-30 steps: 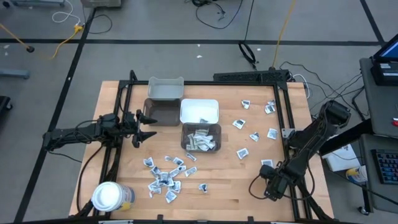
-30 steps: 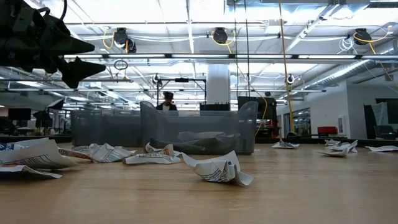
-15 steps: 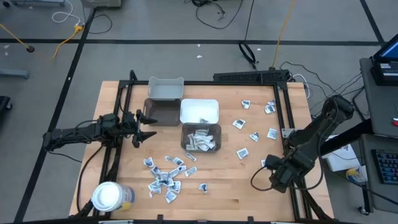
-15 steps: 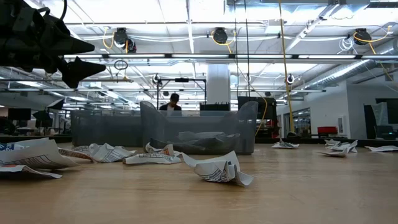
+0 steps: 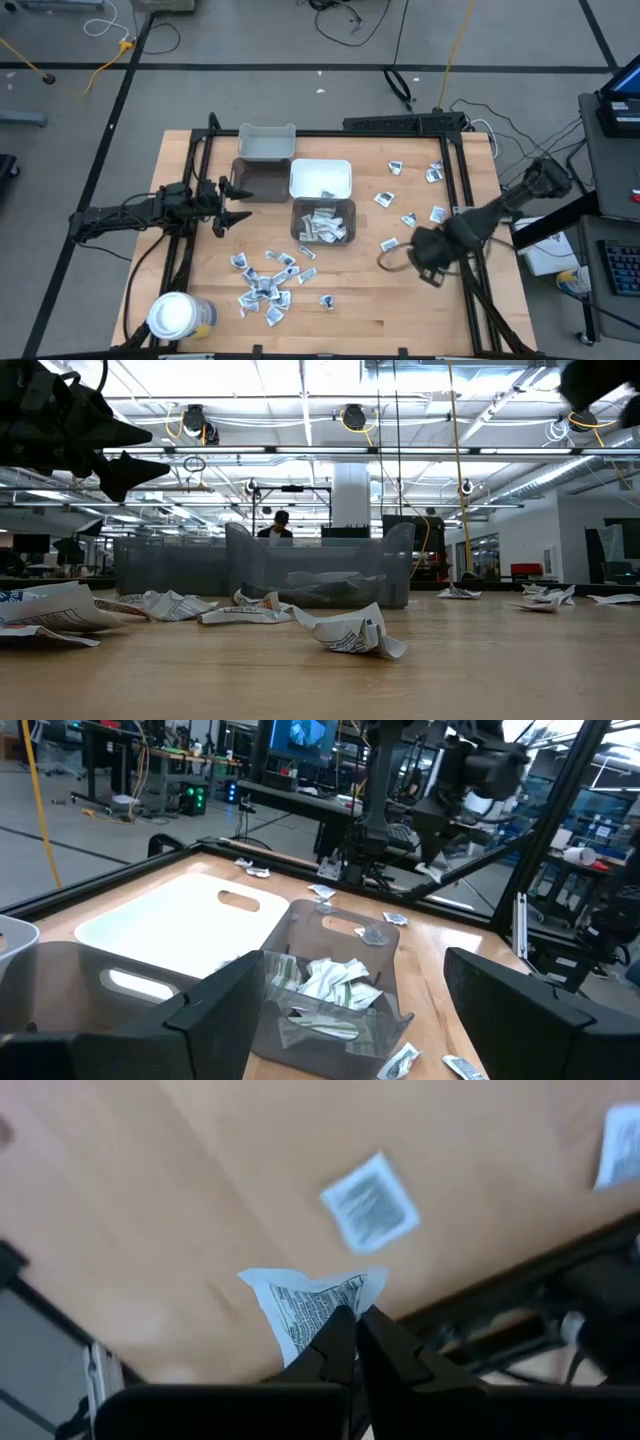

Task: Pick & Place First Aid Supplies
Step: Put the gray towelette pack into the white bin

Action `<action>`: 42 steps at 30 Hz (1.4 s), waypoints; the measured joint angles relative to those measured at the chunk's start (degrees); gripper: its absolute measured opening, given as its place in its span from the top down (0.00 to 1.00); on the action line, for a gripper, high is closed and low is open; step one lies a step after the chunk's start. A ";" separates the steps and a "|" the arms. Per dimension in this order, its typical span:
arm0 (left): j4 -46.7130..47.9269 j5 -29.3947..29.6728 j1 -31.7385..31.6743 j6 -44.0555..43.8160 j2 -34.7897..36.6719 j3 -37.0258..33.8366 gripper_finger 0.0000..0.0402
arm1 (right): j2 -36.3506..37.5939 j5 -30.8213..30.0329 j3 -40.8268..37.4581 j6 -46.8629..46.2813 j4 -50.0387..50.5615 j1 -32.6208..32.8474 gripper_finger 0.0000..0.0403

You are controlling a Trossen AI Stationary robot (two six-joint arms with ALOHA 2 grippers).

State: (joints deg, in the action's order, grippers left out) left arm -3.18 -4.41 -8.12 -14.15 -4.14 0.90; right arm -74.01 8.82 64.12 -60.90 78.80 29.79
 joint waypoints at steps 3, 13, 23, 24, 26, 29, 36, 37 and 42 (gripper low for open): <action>0.00 -0.01 0.01 0.00 0.00 -0.01 0.23 | -1.54 0.22 0.19 6.96 -0.89 -7.17 1.00; 0.00 -0.02 0.02 0.00 0.00 0.00 0.23 | -11.35 -1.54 8.54 28.59 -1.29 -28.64 1.00; 0.00 -0.02 0.01 0.00 0.02 0.00 0.23 | -16.54 -4.35 13.78 38.58 -2.94 -46.70 1.00; 0.00 0.00 0.01 -0.01 0.00 -0.02 0.23 | -17.14 -4.63 14.41 39.31 -3.00 -48.10 1.00; 0.00 -0.02 0.02 0.00 0.00 -0.02 0.23 | -18.21 -5.24 15.34 40.52 -3.12 -50.81 1.00; 0.00 -0.02 0.00 0.00 0.00 0.00 0.23 | -19.05 -6.78 15.92 42.09 -3.90 -53.99 1.00; 0.00 0.00 0.00 0.00 0.00 0.00 0.23 | -19.40 -8.87 15.98 42.54 -5.13 -59.78 1.00; 0.00 -0.01 0.02 0.00 0.01 -0.01 0.23 | -19.46 -8.92 16.08 42.46 -5.20 -60.11 1.00; -0.01 -0.01 0.02 0.00 0.01 0.00 0.23 | -22.19 -8.81 20.73 42.80 -4.51 -58.48 1.00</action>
State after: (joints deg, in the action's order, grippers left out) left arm -3.19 -4.42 -8.10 -14.15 -4.13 0.91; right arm -96.21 0.01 84.84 -18.09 74.29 -28.69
